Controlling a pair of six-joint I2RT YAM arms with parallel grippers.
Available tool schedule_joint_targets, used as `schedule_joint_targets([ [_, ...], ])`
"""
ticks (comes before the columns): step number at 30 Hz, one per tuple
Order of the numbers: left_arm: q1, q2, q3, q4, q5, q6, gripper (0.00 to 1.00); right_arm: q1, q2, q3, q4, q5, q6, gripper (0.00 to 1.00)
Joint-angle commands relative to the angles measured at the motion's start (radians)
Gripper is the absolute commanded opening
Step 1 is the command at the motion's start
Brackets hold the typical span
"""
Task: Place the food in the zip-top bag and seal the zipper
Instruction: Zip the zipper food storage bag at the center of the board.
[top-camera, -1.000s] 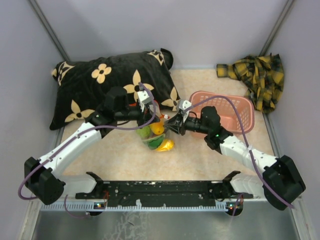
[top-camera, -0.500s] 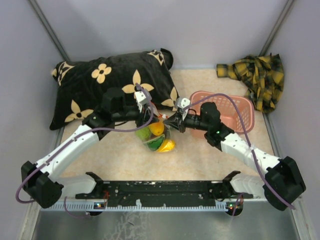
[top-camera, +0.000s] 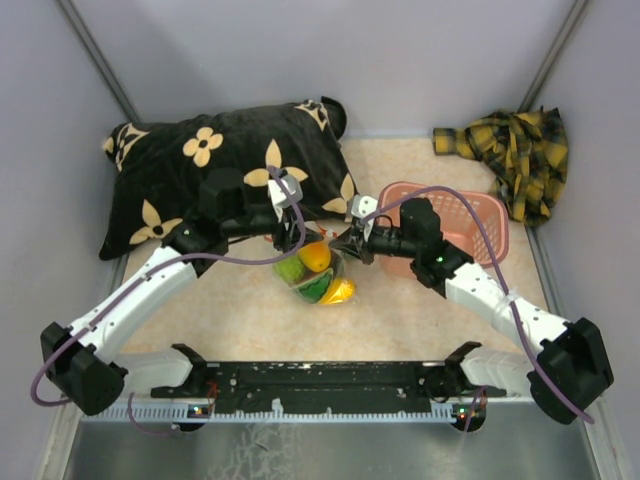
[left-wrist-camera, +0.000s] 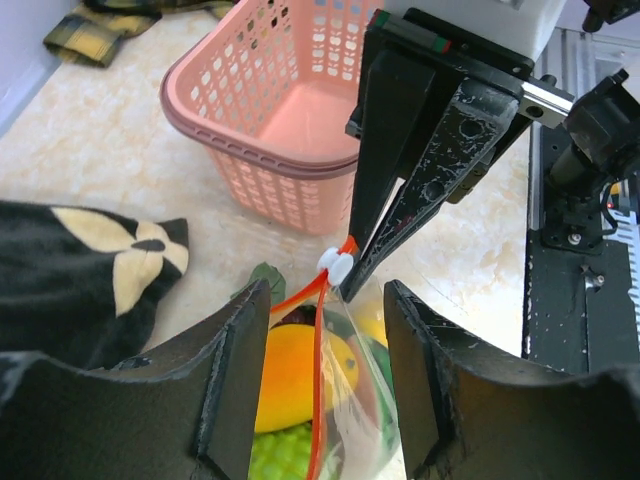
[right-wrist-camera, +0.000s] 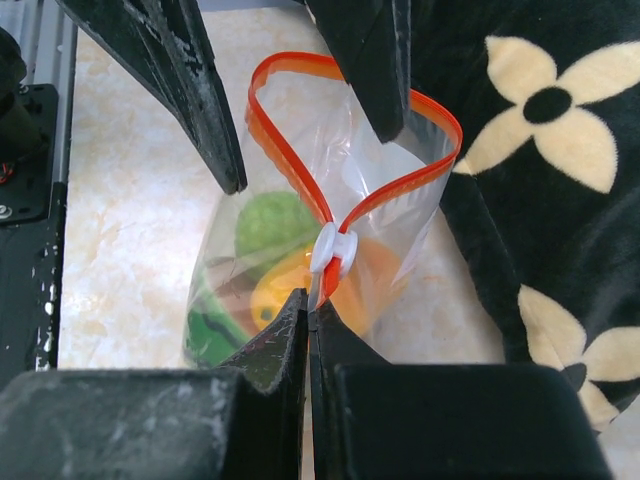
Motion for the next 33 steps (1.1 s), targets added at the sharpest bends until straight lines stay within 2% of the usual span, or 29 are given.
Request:
schedule_joint_targets([
  [1,0.002,0.043,0.03,0.052,0.15,0.145,0.57,0.0,-0.039,0.066,0.022,-0.026,-0.033,0.0],
  [5,0.002,0.088,0.046,0.031,0.254,0.263,0.59,-0.001,-0.041,0.066,0.012,-0.033,-0.047,0.0],
  [10,0.001,0.152,0.102,-0.028,0.355,0.349,0.53,-0.001,-0.049,0.066,-0.003,-0.033,-0.061,0.0],
  [13,0.001,0.188,0.138,-0.063,0.371,0.364,0.49,-0.001,-0.053,0.066,-0.006,-0.033,-0.064,0.0],
  [16,0.002,0.218,0.16,-0.097,0.373,0.377,0.4,0.0,-0.056,0.066,-0.008,-0.031,-0.067,0.0],
  [24,0.001,0.209,0.129,-0.114,0.374,0.396,0.37,0.0,-0.057,0.064,0.0,-0.029,-0.069,0.0],
  [33,0.001,0.208,0.126,-0.169,0.338,0.442,0.1,-0.001,-0.068,0.058,-0.006,-0.018,-0.068,0.0],
])
